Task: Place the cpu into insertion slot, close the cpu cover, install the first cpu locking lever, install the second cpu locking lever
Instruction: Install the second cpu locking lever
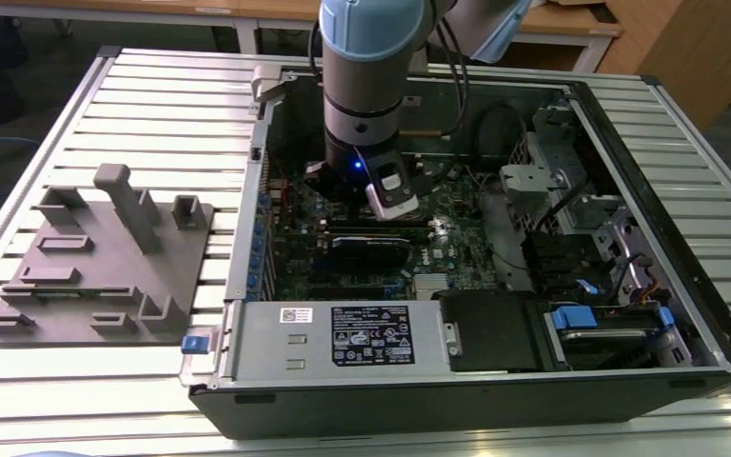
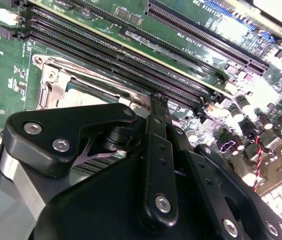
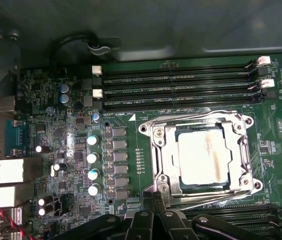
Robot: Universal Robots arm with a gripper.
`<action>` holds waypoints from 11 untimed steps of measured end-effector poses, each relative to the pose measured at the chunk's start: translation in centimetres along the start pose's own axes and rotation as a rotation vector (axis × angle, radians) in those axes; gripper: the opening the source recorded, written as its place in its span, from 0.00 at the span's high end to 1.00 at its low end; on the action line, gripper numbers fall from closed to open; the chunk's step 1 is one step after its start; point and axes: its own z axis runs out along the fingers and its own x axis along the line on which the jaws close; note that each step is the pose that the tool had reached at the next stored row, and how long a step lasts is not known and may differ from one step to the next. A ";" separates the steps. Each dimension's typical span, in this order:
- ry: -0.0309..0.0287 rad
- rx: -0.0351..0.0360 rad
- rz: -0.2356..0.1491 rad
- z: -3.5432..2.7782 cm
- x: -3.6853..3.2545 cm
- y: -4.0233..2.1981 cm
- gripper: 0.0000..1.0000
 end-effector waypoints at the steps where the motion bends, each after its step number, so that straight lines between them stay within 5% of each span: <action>1: 0.0002 -0.0030 0.000 0.00 -0.01 -0.04 0.90; 5: 0.0021 -0.0225 0.000 0.00 0.00 -0.16 0.90; 11: 0.0024 -0.0268 0.000 0.06 -0.05 -0.64 0.90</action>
